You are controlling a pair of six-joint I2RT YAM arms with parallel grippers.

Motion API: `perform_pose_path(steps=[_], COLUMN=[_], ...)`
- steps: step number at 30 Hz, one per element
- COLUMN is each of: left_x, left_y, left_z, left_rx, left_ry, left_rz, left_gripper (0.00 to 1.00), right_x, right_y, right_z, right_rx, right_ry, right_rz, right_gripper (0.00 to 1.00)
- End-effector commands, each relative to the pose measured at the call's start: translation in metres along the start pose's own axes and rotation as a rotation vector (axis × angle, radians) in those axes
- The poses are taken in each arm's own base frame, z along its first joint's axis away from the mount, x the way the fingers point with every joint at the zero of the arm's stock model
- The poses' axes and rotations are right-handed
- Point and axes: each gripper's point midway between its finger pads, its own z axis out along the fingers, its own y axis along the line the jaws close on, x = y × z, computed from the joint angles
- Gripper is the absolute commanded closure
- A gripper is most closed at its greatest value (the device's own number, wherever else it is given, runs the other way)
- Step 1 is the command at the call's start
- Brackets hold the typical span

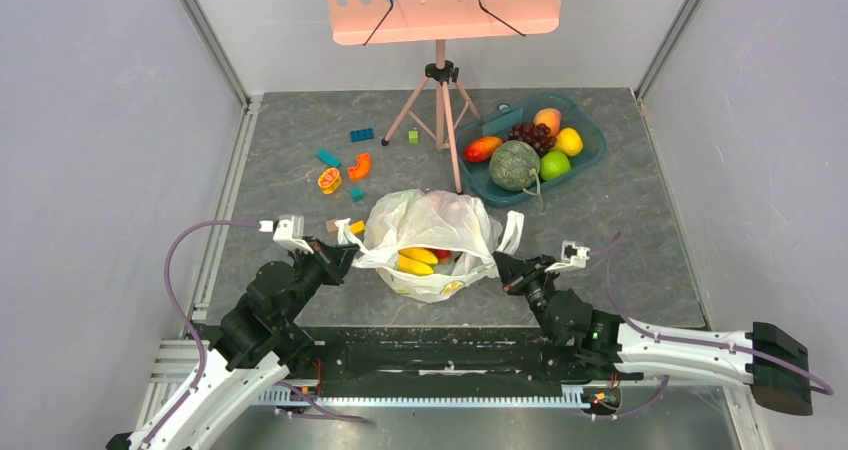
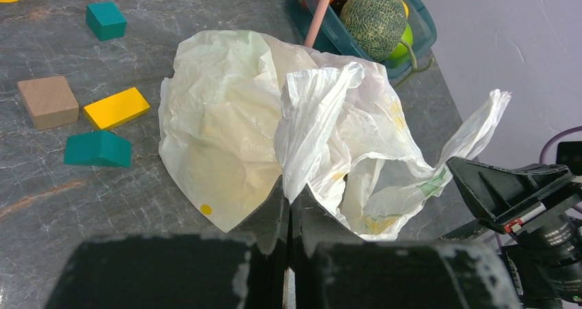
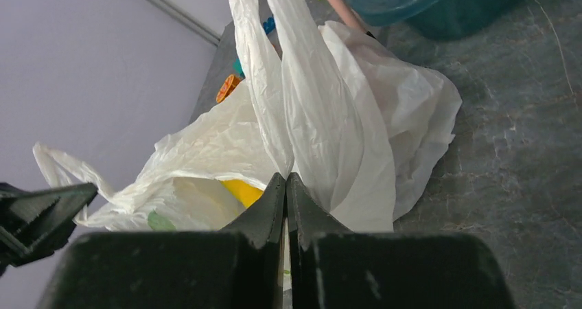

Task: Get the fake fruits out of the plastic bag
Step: Adjust the plastic bag at the center of the board.

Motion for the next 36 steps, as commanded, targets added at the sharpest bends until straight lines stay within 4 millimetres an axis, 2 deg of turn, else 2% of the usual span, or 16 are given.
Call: perform_pose_path(steps=[1,4,6,8,10,11,15,20,26,29,32,36], left_x=[-0.006,-0.005,-0.004,-0.004,-0.003,-0.004,-0.003,-0.003,-0.007,-0.008,-0.013,-0.024], left_y=[-0.008,-0.008,-0.008,-0.009,-0.012,-0.015,-0.023,-0.028,-0.030,-0.030,-0.032,-0.036], left_z=[0.002,0.002,0.003,0.002,0.003,0.003,0.004,0.006,0.005,0.004,0.001,-0.005], left_rx=[0.031,0.032,0.031,0.039,0.054,0.066,0.106,0.114,0.109,0.103,0.103,0.115], left_ry=[-0.022,-0.019,-0.017,-0.015,-0.007,-0.007,0.008,0.028,0.025,0.025,0.014,-0.021], left_rz=[-0.024,-0.025,-0.026,-0.024,-0.018,-0.015,-0.002,0.004,-0.008,-0.020,-0.026,-0.028], left_gripper=[0.98,0.98,0.98,0.98,0.98,0.98,0.98,0.98,0.98,0.98,0.98,0.98], right_x=[-0.010,-0.005,-0.010,-0.021,-0.031,-0.033,-0.042,-0.056,-0.080,-0.084,-0.073,-0.040], right_y=[-0.020,-0.033,-0.028,-0.009,0.012,0.020,0.041,0.060,0.097,0.127,0.151,0.180], right_z=[0.000,0.000,0.001,0.004,0.006,0.007,0.008,0.005,-0.006,-0.014,-0.013,0.003], right_rx=[0.108,0.195,0.202,0.155,0.088,0.063,0.038,0.006,-0.090,-0.231,-0.330,-0.394], right_ry=[-0.085,-0.069,-0.060,-0.055,-0.044,-0.027,0.034,0.085,0.170,0.204,0.271,0.406], right_rz=[0.225,0.187,0.111,0.018,-0.114,-0.165,-0.329,-0.448,-0.547,-0.581,-0.660,-0.767], right_gripper=[0.99,0.97,0.89,0.67,0.49,0.43,0.30,0.15,0.13,0.24,0.39,0.57])
